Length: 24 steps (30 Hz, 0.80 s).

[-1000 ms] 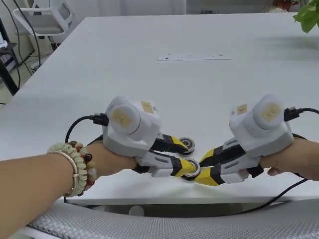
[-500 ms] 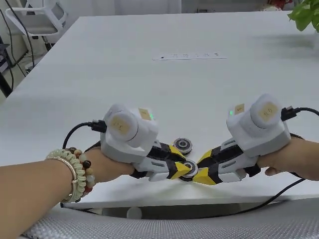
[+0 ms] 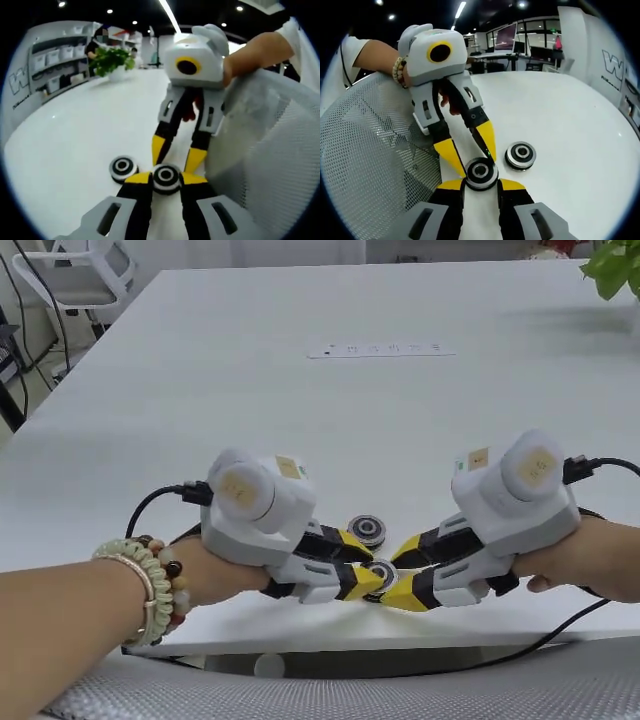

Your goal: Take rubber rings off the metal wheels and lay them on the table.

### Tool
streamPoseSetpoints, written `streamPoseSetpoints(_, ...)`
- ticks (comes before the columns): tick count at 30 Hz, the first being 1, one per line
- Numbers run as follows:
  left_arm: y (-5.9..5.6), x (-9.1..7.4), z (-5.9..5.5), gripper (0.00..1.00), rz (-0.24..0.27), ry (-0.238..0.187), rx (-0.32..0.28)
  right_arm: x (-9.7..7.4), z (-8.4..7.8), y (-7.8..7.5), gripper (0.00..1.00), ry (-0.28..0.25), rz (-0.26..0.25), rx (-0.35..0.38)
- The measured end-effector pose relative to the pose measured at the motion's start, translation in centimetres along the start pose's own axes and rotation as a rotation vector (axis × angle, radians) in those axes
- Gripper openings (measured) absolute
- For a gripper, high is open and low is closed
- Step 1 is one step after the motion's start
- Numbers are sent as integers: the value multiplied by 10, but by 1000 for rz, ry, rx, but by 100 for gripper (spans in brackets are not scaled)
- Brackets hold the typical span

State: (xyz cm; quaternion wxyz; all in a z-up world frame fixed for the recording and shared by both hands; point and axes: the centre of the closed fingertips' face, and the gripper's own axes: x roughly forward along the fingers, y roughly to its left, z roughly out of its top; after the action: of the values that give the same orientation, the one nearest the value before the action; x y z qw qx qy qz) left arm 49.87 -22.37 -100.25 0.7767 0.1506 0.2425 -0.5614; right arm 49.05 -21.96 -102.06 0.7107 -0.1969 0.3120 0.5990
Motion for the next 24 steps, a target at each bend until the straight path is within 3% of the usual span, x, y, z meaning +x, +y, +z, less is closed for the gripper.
streamPoseSetpoints(1, 3, 1, 3, 21, 15, -5, 33, 0, 0, 0, 24, 0, 0, -2)
streamPoseSetpoints(2, 2, 1, 3, 18, 9, -3, 17, 0, 0, 0, 23, -1, 0, -4)
streamPoseSetpoints(5, 0, 3, 4, 15, 8, -5, 44, -1, 0, 0, 23, -1, -1, -8)
streamPoseSetpoints(24, 4, -1, 2, 14, 18, -8, 38, -4, -4, -2, 16, 17, -8, 0)
